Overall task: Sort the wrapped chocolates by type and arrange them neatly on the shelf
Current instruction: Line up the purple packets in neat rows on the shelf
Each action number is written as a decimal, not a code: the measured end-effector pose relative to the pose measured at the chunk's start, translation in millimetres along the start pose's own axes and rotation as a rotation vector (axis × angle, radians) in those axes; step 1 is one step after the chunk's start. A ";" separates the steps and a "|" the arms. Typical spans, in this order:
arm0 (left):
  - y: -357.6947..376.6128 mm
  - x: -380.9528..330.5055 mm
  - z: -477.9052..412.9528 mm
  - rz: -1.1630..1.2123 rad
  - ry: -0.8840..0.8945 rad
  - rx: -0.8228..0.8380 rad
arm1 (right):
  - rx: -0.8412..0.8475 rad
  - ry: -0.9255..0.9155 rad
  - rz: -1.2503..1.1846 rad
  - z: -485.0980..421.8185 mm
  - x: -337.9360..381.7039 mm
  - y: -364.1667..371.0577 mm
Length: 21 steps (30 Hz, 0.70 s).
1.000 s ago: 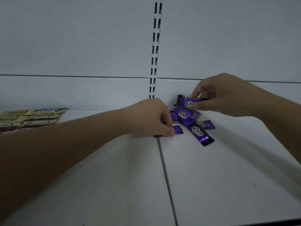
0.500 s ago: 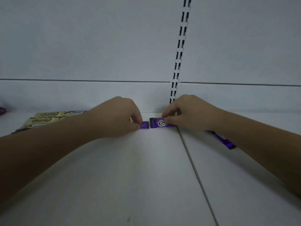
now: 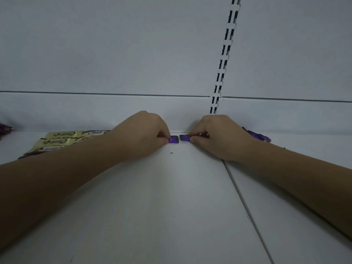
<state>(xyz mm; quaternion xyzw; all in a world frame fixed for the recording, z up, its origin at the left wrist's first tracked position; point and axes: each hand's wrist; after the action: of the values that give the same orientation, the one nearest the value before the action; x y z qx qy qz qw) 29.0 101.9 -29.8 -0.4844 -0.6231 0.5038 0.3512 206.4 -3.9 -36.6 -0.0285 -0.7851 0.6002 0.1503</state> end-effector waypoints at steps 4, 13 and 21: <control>6.3 1.0 -3.2 -0.005 0.008 -0.023 | -0.041 -0.027 0.017 -1.7 -2.5 5.8; 12.6 2.2 -4.5 -0.011 -0.005 -0.068 | -0.079 -0.042 -0.016 -7.4 -7.8 16.0; 14.5 3.6 -2.6 -0.010 -0.019 -0.082 | -0.077 -0.023 -0.005 -7.1 -7.7 7.4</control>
<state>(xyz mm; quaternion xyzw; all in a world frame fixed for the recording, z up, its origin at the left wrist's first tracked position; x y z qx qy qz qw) 34.0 106.4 -43.3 -0.4904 -0.6490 0.4806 0.3276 214.7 3.1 -43.5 -0.0254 -0.8093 0.5695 0.1416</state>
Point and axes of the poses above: each hand's wrist, its own z-axis away from the middle knuckle, its own y-axis out of the palm, x = y × z, and after that the axes turned 15 degrees about y, right-handed
